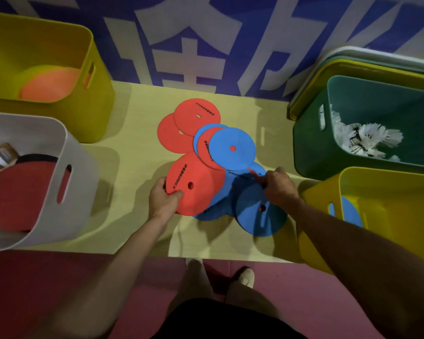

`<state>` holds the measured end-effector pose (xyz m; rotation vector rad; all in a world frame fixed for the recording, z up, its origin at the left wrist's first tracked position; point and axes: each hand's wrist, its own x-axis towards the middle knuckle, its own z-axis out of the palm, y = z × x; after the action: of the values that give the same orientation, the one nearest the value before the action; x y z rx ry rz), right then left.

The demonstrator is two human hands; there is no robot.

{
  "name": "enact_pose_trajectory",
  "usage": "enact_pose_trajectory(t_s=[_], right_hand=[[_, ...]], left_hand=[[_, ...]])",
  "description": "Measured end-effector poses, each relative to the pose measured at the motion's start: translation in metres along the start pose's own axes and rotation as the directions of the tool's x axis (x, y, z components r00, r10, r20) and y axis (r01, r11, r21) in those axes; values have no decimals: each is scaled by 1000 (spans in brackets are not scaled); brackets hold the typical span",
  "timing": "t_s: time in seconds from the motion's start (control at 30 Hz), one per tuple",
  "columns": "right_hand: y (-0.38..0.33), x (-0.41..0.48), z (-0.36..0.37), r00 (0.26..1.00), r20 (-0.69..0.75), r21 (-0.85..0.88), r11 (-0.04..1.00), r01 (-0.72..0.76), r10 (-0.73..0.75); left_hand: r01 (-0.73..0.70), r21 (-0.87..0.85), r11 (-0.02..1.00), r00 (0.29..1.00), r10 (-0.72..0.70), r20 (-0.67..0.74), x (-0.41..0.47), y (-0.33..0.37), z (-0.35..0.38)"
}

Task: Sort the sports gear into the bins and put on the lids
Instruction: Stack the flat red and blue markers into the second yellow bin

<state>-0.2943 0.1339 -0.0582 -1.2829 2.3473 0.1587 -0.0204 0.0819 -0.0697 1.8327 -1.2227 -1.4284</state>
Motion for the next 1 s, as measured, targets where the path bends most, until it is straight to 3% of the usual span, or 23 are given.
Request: enact_pose_trajectory(t_s=[0.17,0.27,0.37,0.47,0.63,0.73,0.83,1.0], right_hand=[[-9,-9,-21,984,117,-130,980,152,-137],[-14,-15,-35,953,168,-110,956,272,-252],[-13,-23,-58,933,176,56,950,309,-314],[-2,-33,-87,917,91,284,892,351,-389],[39,-54,-140,925,16,772,592,230,-380],[76,-65,-168,917,-49,865,442,238,-396],[121,-72,-188,908,-82,901,358,244,-412],[208,-75,-200,918,-38,910,365,195,-395]], left_hand=[[35,-96,995,999,-31,41,-13,9,-3],[29,-175,984,998,-17,68,-29,16,-1],[-20,-258,966,1000,17,-13,-47,26,4],[-87,-318,944,994,63,-85,-71,41,12],[-223,-360,906,973,182,-145,-119,76,35],[-291,-407,866,956,250,-152,-147,95,56],[-296,-459,837,955,273,-117,-176,111,82],[-237,-440,866,943,315,112,-214,133,127]])
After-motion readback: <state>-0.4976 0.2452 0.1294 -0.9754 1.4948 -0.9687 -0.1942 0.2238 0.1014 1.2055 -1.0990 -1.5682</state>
